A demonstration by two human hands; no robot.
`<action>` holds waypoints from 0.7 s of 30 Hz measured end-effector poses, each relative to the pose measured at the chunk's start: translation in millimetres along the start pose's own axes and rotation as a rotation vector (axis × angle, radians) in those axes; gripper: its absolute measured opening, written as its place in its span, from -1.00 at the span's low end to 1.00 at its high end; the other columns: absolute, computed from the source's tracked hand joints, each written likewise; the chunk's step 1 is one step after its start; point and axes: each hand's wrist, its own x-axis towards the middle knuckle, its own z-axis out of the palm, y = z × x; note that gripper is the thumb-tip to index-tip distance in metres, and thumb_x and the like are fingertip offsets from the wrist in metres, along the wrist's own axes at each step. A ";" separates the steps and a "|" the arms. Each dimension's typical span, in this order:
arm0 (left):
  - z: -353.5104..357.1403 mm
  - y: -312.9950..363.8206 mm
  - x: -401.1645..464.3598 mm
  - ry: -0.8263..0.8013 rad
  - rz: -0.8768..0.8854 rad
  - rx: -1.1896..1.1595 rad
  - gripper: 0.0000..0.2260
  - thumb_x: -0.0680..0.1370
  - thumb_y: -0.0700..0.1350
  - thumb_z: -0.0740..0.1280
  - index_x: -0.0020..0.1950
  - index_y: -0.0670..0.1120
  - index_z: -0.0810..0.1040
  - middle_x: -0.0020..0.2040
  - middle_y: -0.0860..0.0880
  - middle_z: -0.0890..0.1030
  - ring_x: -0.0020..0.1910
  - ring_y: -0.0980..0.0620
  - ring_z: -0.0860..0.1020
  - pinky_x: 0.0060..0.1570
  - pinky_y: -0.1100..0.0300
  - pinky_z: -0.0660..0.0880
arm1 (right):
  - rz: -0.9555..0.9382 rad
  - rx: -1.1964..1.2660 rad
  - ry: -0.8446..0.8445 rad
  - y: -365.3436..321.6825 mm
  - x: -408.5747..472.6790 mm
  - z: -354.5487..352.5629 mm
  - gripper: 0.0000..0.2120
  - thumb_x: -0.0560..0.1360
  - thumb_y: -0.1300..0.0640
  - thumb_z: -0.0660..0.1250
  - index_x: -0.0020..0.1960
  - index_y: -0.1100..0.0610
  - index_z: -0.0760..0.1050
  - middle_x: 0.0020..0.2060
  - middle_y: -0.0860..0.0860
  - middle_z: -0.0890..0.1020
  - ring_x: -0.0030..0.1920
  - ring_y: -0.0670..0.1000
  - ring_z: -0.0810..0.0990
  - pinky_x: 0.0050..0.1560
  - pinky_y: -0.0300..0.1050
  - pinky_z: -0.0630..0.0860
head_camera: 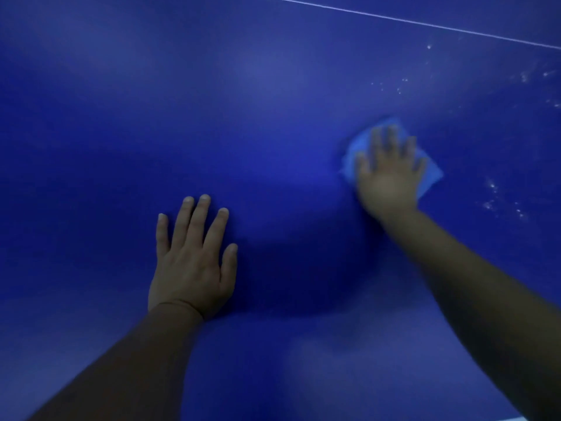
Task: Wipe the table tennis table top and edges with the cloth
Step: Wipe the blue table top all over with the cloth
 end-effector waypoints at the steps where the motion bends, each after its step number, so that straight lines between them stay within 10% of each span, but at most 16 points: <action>1: -0.1 0.0 0.2 0.002 -0.002 -0.004 -0.45 0.64 0.13 -0.01 0.55 -0.11 0.34 0.61 -0.15 0.21 0.62 -0.13 0.06 0.55 -0.22 -0.13 | -0.222 -0.022 0.001 -22.1 -23.4 5.1 -0.36 0.59 -0.24 -0.07 0.61 -0.01 0.20 0.60 0.07 0.20 0.57 0.32 0.15 0.45 0.49 0.10; 5: 0.6 -0.4 -0.5 0.024 0.001 -0.002 -0.45 0.64 0.12 0.00 0.53 -0.13 0.36 0.60 -0.17 0.23 0.61 -0.15 0.09 0.54 -0.24 -0.10 | -1.126 -0.046 -0.091 -42.7 -122.6 8.8 -0.45 0.64 -0.21 0.13 0.58 -0.07 0.27 0.59 0.03 0.23 0.60 0.26 0.11 0.49 0.45 0.03; 8: 0.5 -0.4 0.1 0.020 0.006 -0.003 -0.44 0.64 0.13 0.00 0.54 -0.13 0.35 0.60 -0.16 0.22 0.61 -0.15 0.08 0.55 -0.22 -0.13 | -1.451 -0.044 -0.181 7.3 -106.1 -3.1 -0.47 0.64 -0.24 0.11 0.56 -0.09 0.32 0.58 0.00 0.26 0.60 0.21 0.11 0.51 0.40 0.02; 16: -0.8 -0.5 0.4 -0.008 0.002 0.003 -0.42 0.64 0.18 -0.01 0.56 -0.11 0.32 0.61 -0.16 0.20 0.62 -0.15 0.05 0.55 -0.24 -0.12 | -0.448 -0.032 -0.090 -1.5 18.9 -11.0 -0.35 0.59 -0.33 -0.16 0.62 -0.11 0.06 0.63 -0.02 0.10 0.62 0.21 0.01 0.52 0.40 -0.06; 21: -1.3 -2.9 0.2 0.000 0.011 -0.039 -0.41 0.64 0.19 -0.03 0.55 -0.12 0.34 0.60 -0.17 0.22 0.61 -0.16 0.07 0.54 -0.26 -0.10 | -0.939 -0.083 -0.059 -59.2 -68.3 6.2 -0.41 0.60 -0.23 0.05 0.57 -0.05 0.28 0.58 0.05 0.25 0.57 0.31 0.15 0.46 0.48 0.03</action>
